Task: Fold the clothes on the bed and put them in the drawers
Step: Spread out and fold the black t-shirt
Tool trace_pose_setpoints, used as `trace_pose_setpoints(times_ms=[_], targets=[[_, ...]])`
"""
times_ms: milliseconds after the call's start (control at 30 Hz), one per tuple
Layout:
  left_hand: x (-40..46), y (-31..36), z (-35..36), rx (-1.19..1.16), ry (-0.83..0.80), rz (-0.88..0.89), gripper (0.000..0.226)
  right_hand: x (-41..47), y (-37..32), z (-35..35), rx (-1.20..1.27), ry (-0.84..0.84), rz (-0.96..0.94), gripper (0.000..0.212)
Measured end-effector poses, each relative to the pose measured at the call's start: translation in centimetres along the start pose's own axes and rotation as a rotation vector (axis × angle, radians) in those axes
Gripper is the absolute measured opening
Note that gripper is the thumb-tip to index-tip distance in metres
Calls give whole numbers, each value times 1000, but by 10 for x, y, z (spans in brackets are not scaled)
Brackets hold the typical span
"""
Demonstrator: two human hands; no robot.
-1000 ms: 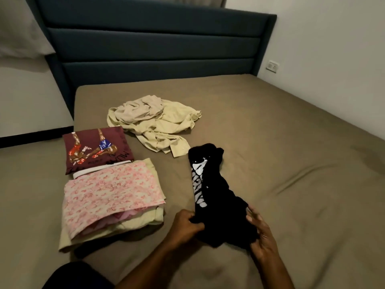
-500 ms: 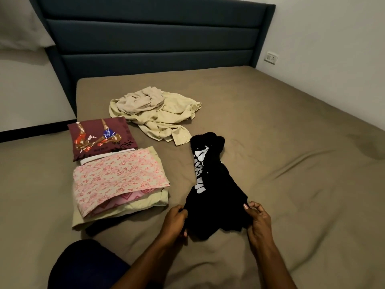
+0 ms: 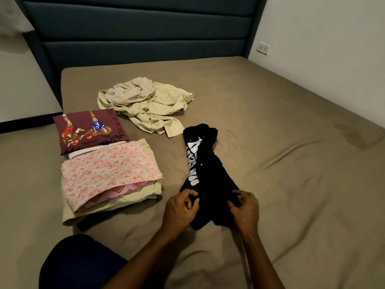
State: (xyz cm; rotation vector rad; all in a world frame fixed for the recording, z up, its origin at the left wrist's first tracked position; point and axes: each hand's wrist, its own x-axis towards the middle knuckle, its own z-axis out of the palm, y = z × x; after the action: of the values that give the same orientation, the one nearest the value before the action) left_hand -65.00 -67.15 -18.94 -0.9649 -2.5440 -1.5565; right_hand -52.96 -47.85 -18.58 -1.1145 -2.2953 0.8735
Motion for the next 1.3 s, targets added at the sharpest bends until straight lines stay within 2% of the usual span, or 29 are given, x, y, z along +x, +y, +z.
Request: trace_pose_setpoints(times_ms=[100, 133, 200, 267, 367, 433, 500, 600, 700, 767, 833, 900, 933, 1033, 1100, 1200, 1267, 1300], targets=[[28, 17, 25, 285, 22, -58, 48, -1, -4, 16, -48, -180, -33, 47], [38, 22, 32, 389, 6, -50, 56, -2, -8, 19, -73, -214, -35, 45], [57, 30, 44, 579, -81, -55, 51, 0, -10, 22, -78, -233, -58, 31], [71, 37, 49, 658, -124, -87, 27, 5, -4, 19, -5, -235, -33, 19], [82, 36, 47, 488, -10, -127, 14, 10, 3, 15, 24, -280, -14, 15], [81, 36, 42, 318, 72, -106, 14, 10, 2, 13, 9, -272, -14, 24], [79, 47, 32, 10, 83, -133, 20, 11, -2, 13, 33, -206, -33, 27], [87, 66, 19, -398, 65, -285, 26, 21, -17, 14, 278, -106, -43, 23], [95, 83, 6, -725, 22, -449, 31, 36, -37, 20, 541, -246, 43, 23], [94, 100, -9, -831, -35, -464, 32, 43, -54, 23, 641, -357, 73, 24], [90, 111, -24, -846, -150, -409, 29, 44, -75, 23, 758, -437, 97, 13], [86, 109, -32, -795, -289, -337, 18, 52, -87, 24, 692, -384, 20, 49], [85, 105, -36, -752, -334, -308, 23, 61, -87, 26, 750, -376, -41, 47], [89, 97, -53, -605, -368, -238, 44, 82, -86, 33, 626, -284, -167, 78], [92, 100, -66, -545, -401, -167, 48, 91, -96, 31, 560, -240, -227, 66], [96, 109, -81, -492, -461, -130, 55, 108, -112, 30, 497, -221, -218, 27], [99, 116, -91, -482, -459, -98, 48, 115, -121, 24, 532, -132, -235, 13], [100, 118, -94, -506, -428, -112, 41, 118, -121, 19, 562, -87, -237, 13]])
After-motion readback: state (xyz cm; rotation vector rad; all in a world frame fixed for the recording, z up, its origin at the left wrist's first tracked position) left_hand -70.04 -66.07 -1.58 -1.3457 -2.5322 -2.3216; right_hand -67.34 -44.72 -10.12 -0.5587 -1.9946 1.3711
